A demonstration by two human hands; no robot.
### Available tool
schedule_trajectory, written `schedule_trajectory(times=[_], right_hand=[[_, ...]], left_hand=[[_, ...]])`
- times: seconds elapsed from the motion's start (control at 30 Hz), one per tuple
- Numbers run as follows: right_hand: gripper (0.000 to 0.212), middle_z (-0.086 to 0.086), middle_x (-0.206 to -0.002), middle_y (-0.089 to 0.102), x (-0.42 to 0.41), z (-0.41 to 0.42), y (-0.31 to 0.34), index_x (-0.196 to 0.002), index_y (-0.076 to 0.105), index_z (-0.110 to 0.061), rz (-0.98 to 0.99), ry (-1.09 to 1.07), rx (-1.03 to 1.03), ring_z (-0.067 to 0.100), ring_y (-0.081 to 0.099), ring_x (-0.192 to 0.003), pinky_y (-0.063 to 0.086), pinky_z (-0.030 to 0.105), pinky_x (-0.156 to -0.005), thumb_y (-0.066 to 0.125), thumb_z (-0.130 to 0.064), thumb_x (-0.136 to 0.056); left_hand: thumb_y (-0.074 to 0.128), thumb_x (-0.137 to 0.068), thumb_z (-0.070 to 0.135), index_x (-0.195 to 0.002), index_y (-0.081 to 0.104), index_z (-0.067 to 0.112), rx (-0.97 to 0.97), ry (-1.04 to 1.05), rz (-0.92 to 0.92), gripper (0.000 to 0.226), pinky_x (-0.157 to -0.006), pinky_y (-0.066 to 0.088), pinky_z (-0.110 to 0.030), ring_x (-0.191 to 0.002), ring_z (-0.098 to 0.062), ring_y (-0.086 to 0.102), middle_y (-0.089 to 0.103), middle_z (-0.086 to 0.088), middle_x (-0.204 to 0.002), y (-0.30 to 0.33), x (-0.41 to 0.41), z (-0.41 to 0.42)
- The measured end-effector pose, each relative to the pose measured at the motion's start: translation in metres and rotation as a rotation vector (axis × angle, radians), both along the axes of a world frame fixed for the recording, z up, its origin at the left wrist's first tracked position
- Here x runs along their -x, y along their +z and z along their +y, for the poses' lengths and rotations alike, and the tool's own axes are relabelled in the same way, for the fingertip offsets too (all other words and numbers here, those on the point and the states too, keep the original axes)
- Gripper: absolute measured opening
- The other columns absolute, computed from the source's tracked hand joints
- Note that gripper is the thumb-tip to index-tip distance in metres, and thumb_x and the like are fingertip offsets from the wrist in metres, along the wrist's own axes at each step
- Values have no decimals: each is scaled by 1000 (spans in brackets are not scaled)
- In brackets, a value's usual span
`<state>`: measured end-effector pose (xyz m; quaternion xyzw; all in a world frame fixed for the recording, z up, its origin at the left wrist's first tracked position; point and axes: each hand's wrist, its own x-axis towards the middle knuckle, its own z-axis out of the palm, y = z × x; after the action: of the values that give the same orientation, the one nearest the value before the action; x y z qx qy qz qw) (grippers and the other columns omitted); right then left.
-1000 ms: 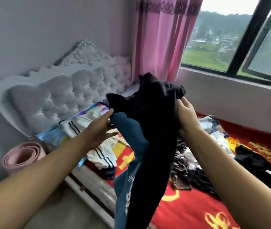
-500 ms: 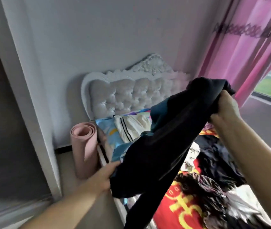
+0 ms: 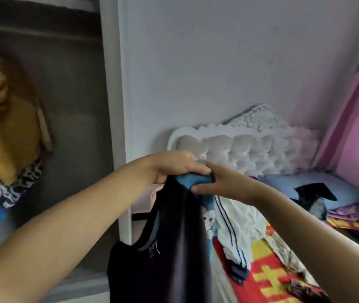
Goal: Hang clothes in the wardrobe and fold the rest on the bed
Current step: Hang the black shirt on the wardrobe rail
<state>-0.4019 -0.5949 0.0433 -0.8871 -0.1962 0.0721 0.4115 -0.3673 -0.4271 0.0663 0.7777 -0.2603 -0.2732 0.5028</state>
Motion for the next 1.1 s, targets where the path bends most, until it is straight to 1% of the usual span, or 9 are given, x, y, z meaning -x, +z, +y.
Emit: schedule_trajectory(times=[0.1, 0.27, 0.43, 0.57, 0.7, 0.8, 0.87, 1.0, 1.1], right_hand=[[14, 8, -101, 72, -26, 56, -12, -101, 69, -17, -37, -8, -138, 22, 68, -98, 52, 41, -93, 67, -24, -88], [19, -5, -76, 72, -73, 154, -2, -80, 74, -23, -117, -70, -519, 8, 67, -74, 50, 19, -65, 60, -17, -92], [33, -4, -75, 74, -100, 235, 17, -74, 75, -34, -20, 20, -699, 8, 70, -72, 53, 18, -59, 57, -14, -93], [29, -2, -88, 71, -112, 279, 25, -98, 67, -31, -72, 142, -508, 12, 65, -83, 51, 17, -68, 56, -5, -93], [62, 2, -110, 64, -113, 329, 21, -136, 35, -36, 98, 356, -98, 10, 67, -86, 50, 18, -61, 70, -34, -85], [11, -4, -83, 61, -124, 364, 11, -95, 55, -26, -212, 234, 214, 11, 60, -72, 44, 15, -55, 57, -20, -85], [18, -11, -63, 52, -140, 371, 14, -66, 49, -26, -391, 184, 375, 7, 52, -60, 37, 12, -52, 51, -16, -82], [17, -3, -73, 61, -181, 375, 31, -77, 64, -16, -527, 38, 402, 15, 55, -71, 43, 27, -67, 48, -12, -80], [23, 2, -78, 63, -220, 373, 48, -75, 65, -18, -574, -174, 329, 22, 56, -78, 45, 30, -68, 46, -6, -79]], left_hand=[[64, -87, 24, -109, 64, -2, 161, 117, 57, 35, -81, 52, -33, -85, -23, 65, 69, -18, -99, -9, -11, 73], [70, -84, 22, -121, 60, 16, 166, 198, 13, 38, -73, 46, -23, -91, -8, 59, 62, 2, -103, -45, -25, 206], [46, -101, 19, -121, 61, 8, 150, 469, -299, 28, -99, 43, -30, -111, -15, 60, 66, -6, -120, -64, -34, 283], [41, -102, 13, -92, 61, 7, 186, 635, -540, 23, -75, 41, -27, -81, -11, 55, 63, -6, -85, -43, -42, 326], [44, -98, 8, -90, 62, 5, -11, 589, -734, 20, -75, 43, -29, -81, -16, 59, 65, -7, -85, -22, -55, 342], [47, -98, 12, -90, 64, 6, -18, 581, -720, 20, -72, 45, -23, -81, -11, 61, 67, -3, -85, -23, -67, 352], [53, -97, 17, -91, 64, 11, 50, 551, -647, 14, -65, 44, -16, -72, -2, 59, 65, 6, -78, -25, -78, 367], [66, -89, 26, -107, 61, 19, -35, 392, -500, 20, -73, 50, -17, -85, -1, 65, 69, 8, -94, -43, -116, 403], [57, -87, 18, -88, 60, 28, -291, 568, -498, 10, -62, 46, -21, -79, -10, 66, 66, 8, -82, -70, -161, 447]])
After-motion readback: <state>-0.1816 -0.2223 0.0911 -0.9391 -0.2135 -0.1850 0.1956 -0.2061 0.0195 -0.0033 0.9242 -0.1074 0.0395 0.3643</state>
